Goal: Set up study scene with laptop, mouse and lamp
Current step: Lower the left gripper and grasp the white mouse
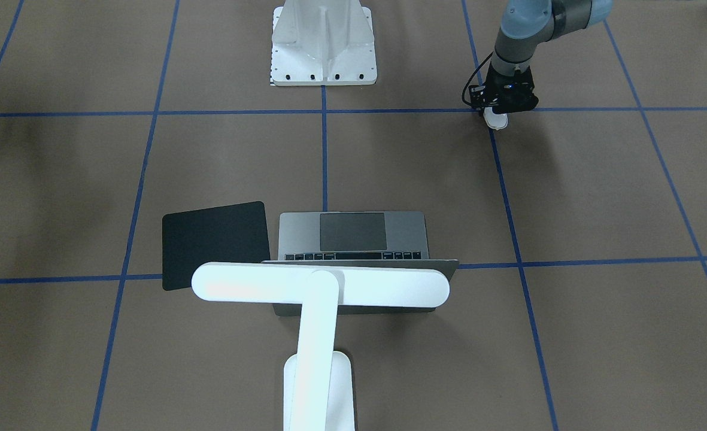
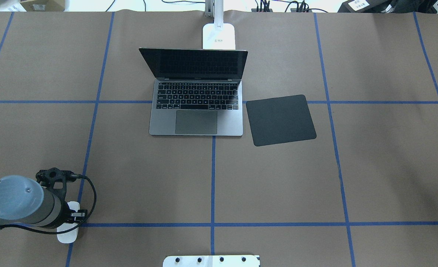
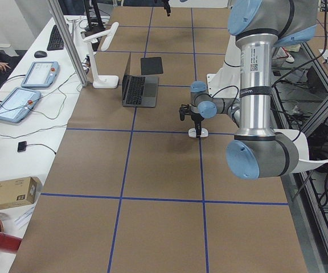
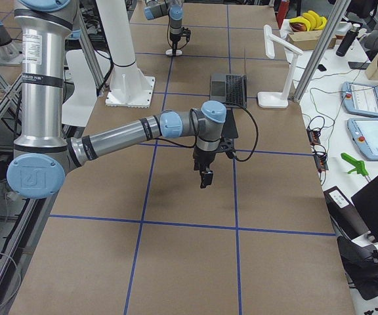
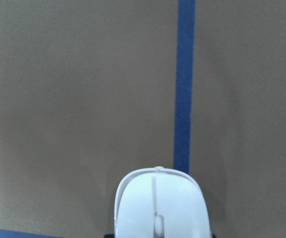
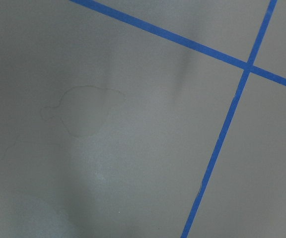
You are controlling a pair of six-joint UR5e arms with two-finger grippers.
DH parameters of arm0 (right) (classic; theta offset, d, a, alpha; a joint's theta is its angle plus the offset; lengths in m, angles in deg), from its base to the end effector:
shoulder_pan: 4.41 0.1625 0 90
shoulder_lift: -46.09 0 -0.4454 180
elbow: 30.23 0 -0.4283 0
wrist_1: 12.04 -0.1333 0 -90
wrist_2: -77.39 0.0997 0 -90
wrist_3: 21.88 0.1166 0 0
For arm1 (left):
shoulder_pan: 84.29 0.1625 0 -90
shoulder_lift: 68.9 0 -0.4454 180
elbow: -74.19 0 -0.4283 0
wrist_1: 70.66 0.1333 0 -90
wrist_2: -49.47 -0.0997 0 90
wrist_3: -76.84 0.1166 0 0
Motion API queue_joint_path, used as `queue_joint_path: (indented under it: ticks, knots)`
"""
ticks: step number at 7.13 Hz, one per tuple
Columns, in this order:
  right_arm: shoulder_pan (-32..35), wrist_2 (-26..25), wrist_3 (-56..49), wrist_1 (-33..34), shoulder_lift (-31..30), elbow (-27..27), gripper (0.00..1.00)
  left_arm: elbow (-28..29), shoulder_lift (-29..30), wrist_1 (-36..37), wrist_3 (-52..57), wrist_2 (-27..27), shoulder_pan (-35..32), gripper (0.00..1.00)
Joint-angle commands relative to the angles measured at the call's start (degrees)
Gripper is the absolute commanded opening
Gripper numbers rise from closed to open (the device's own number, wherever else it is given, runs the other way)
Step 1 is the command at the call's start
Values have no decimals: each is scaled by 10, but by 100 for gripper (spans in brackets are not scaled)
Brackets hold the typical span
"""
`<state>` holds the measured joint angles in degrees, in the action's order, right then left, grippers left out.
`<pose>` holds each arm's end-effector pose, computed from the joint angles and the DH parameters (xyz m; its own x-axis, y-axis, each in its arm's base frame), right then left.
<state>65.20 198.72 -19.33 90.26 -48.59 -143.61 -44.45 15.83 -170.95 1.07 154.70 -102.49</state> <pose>-0.0990 -0.4748 0.5570 0.7951 -0.3101 0.5212 0.3112 0.9462 0.0884 0.4406 -0.2529 0.4745 0.8065 -0.0155 -0.5910 -0.0363 0.9965 -0.0757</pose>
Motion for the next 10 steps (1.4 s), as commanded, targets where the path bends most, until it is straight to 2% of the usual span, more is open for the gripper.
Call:
queue_joint_path:
  ticks: [1,5,7,10]
  knots:
    - [0,0,0,0,0,0,100,-3,0,0,2,3,0,55]
    - [1,1,1,1,1,0,100,-33,11,8,4,30,-1,54]
    - [1,2,4,1,1,1,100,-32,39,18,3,46,-8,53]
    - [1,7,4,0,3,3,100,-17,217,184,1,46,-33,52]
